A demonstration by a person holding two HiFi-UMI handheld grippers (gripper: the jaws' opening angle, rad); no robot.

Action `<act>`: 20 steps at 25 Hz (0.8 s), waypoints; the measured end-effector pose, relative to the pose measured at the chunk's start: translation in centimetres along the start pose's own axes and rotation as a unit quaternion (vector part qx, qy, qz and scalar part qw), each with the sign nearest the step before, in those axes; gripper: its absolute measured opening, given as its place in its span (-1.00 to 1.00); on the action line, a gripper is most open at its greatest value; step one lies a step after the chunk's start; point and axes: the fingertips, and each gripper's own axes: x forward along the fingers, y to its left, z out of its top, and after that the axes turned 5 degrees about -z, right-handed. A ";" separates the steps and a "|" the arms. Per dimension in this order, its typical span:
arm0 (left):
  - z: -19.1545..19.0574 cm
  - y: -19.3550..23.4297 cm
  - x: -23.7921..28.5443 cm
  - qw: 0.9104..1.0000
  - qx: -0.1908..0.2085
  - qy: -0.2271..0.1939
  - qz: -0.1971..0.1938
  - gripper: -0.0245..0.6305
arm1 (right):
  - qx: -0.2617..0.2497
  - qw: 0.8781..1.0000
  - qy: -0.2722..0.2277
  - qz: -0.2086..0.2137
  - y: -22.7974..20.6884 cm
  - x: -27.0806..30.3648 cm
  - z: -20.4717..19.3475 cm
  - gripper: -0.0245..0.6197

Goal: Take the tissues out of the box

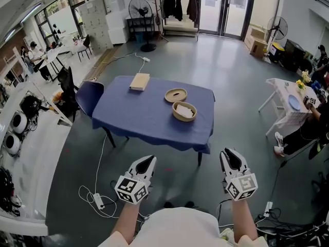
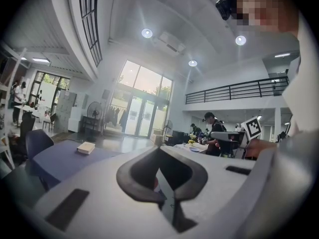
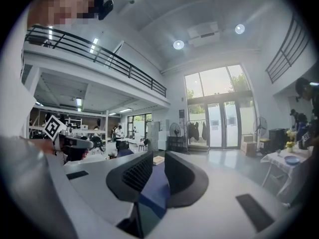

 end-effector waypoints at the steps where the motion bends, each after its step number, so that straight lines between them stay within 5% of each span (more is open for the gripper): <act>1: -0.1 0.4 -0.2 1.000 0.000 0.000 -0.002 -0.90 | 0.000 1.000 0.000 -0.002 0.4 0.2 -0.2 -0.64; 10: -1.2 4.0 -1.8 1.000 -0.002 0.005 -0.016 -0.90 | -0.006 1.000 0.002 -0.020 3.5 1.8 -0.9 -0.64; 20: -2.0 7.8 2.6 1.000 -0.020 0.011 -0.007 -0.90 | -0.011 1.000 0.016 -0.006 1.6 7.7 -2.0 -0.63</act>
